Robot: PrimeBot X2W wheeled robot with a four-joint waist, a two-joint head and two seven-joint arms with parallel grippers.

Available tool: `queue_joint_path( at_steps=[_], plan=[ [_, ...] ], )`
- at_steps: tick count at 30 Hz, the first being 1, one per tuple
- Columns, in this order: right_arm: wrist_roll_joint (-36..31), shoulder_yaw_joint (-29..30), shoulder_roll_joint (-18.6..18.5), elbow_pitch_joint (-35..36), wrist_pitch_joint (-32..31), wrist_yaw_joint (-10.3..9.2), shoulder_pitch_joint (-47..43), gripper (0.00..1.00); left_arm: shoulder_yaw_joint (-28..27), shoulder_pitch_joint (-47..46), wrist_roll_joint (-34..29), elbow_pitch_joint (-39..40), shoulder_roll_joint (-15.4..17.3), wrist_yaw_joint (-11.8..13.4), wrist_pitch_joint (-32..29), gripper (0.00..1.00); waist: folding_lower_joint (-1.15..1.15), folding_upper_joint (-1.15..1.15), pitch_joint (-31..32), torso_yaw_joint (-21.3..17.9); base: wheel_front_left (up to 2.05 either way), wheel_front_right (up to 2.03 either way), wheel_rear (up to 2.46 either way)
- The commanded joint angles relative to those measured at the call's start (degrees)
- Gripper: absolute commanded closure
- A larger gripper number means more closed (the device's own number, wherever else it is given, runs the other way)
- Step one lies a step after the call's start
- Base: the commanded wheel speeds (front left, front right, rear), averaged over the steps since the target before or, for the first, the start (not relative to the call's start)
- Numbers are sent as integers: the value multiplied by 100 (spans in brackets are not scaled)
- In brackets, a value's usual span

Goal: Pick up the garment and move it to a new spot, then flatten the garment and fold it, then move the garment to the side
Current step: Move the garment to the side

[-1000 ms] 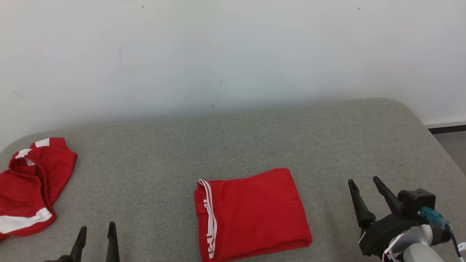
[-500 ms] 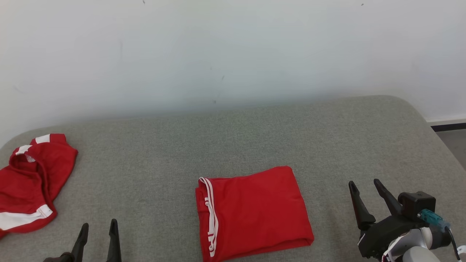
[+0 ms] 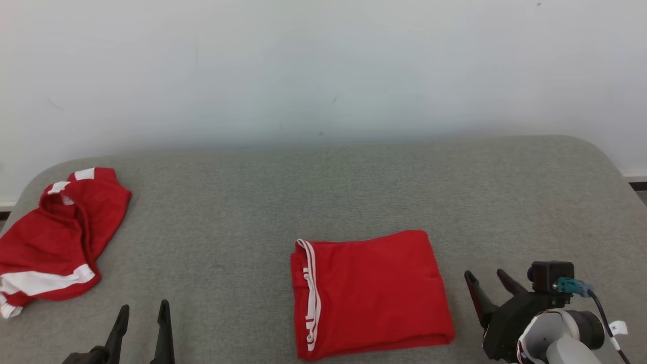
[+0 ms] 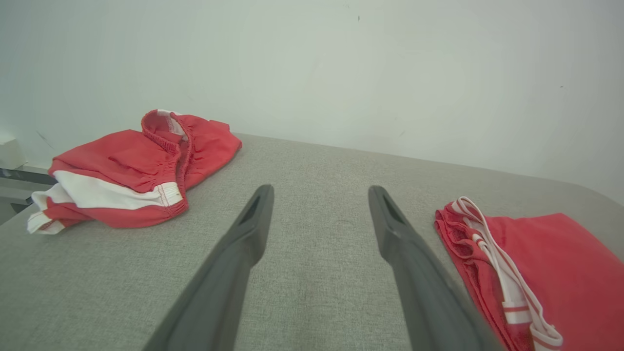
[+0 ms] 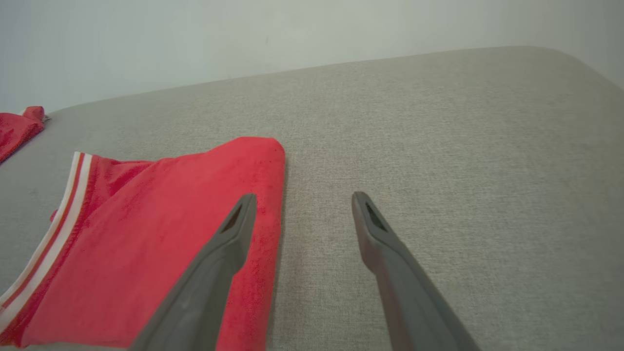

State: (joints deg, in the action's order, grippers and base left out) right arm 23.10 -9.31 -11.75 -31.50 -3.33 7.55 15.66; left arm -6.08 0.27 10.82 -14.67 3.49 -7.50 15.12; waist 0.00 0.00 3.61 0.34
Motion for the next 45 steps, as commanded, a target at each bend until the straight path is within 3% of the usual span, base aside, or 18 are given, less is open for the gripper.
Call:
queue_joint_path(
  at_steps=[1,12,24,25,26,27,36,45],
  plan=[
    [28,-23,-7,-45,-128,-13,102,0,14,-50,13,12,8,6,2,0,0,0,-62,143,0,0,0],
    [66,270,266,-1185,-1288,-13,734,0,187,-114,34,43,25,6,2,0,0,0,-290,774,0,0,0],
    [-584,539,436,-2617,-1651,-13,1152,1,364,-210,132,62,29,6,2,0,0,0,-513,1102,0,0,0],
    [-632,507,439,-2692,-1695,-13,1170,60,368,-207,130,65,27,6,2,0,0,0,-518,1105,0,0,0],
    [-683,465,430,-2729,-1694,-13,1209,96,369,-206,119,68,25,6,2,0,0,0,-524,1104,0,0,0],
    [-729,418,409,-2753,-1712,-13,1247,100,365,-209,122,68,22,6,2,0,0,0,-528,1098,0,0,0],
    [-928,-77,-3,-2475,-1661,-19,1792,100,271,-263,138,175,-8,6,2,0,0,0,-595,779,0,0,0],
    [-898,-536,-413,-2010,-1703,-15,2988,100,174,-601,132,543,-34,6,1,0,0,0,-1224,-350,0,0,0]
  ],
)
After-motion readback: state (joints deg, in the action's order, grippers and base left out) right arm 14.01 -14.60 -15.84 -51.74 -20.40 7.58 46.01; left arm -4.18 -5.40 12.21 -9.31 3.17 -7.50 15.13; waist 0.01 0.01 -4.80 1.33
